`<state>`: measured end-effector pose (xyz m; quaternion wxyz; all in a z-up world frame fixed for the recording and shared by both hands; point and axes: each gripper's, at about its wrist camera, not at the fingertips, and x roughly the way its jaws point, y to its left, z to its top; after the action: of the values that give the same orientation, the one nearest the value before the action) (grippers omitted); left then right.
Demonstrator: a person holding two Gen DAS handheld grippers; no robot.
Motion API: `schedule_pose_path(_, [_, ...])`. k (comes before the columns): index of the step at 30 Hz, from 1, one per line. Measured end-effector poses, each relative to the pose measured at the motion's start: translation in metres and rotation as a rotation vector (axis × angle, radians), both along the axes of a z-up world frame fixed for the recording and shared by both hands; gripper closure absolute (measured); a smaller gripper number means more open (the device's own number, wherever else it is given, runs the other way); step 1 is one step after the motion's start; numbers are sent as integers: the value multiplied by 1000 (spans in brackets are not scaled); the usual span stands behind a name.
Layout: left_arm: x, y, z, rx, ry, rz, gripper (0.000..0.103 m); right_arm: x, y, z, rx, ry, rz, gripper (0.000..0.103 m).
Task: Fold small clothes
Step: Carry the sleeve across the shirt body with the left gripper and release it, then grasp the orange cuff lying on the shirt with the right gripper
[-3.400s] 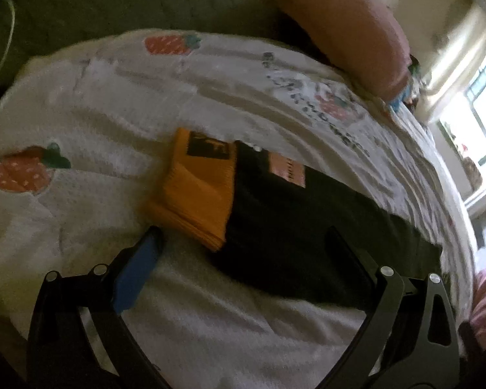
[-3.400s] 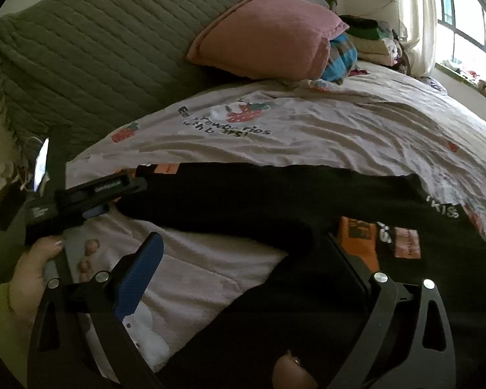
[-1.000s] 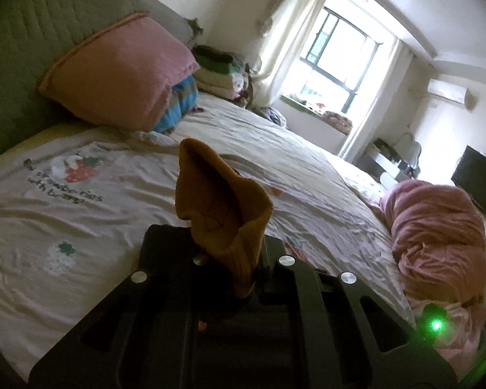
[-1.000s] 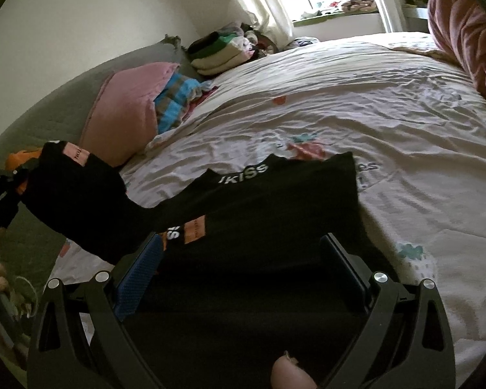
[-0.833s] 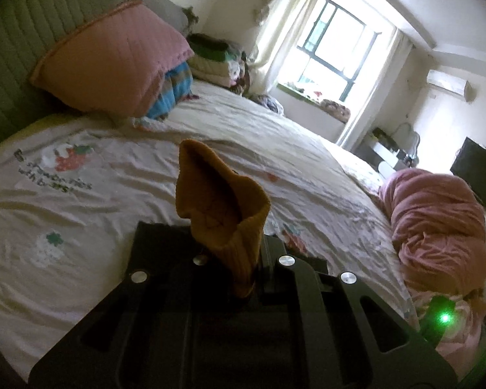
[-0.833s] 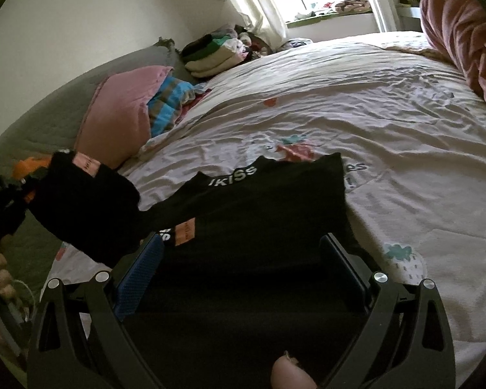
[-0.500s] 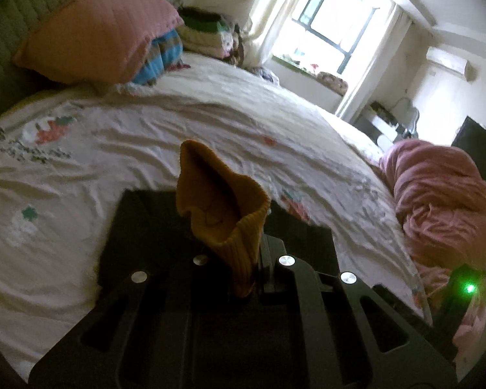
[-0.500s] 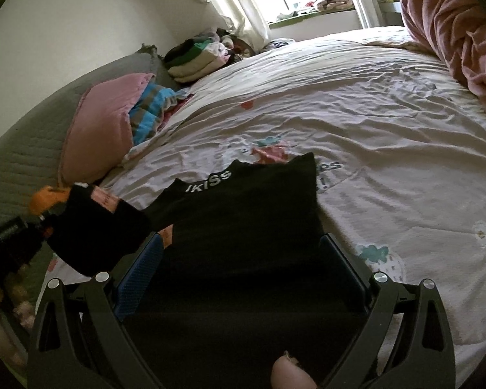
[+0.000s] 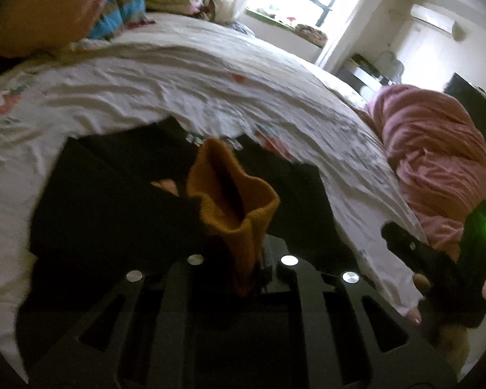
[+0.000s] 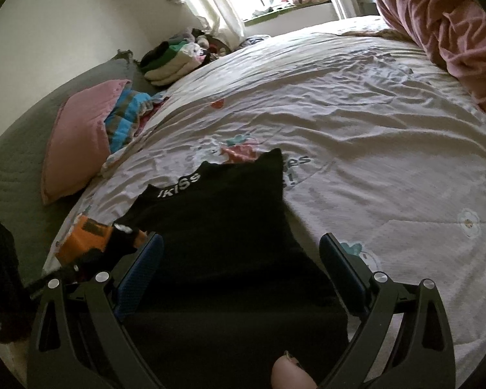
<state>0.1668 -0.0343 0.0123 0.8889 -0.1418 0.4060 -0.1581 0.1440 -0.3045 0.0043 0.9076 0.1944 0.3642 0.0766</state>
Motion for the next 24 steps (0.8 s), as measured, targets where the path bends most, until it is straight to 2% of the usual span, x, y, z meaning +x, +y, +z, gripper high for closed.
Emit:
schedule_pose_path(1, [0,-2,-2,-6,5,-12,80,0,-1,-1,1,3,-5,7])
schedule_pose_path(2, [-1,-5,-4,-14,14,-30,69,1,-2,-1,1,5,-7,7])
schedule_pose_path(3, [-1,-8,-6,-20,22,-45,61,2,-4,-2,0,7,-12,7])
schedule_pose_path(5, [-4,-11,-7,-34,21,-77,56,2,-4,-3,-4,12,-17,7])
schedule_pose_path(8, [-9,-5,-2,-64,6,-70,43,4,0,-6,-17,24,-1,7])
schedule_pose_path(13, [-9,29,8,-60,-16,50,33,7,25,-17,-41,71,118,11])
schedule_pose_path(17, [-12,66,14,-16,-24,191,21,8,52,-33,-74,132,218,28])
schedule_pose_path(20, [-17,86,18,6,-37,253,17,8,68,-48,-101,187,252,30])
schedule_pose_path(22, [-20,99,19,2,-41,288,14,10,75,-56,-101,217,266,39])
schedule_pose_path(24, [-23,108,21,2,-48,307,14,10,80,-60,-83,226,284,69])
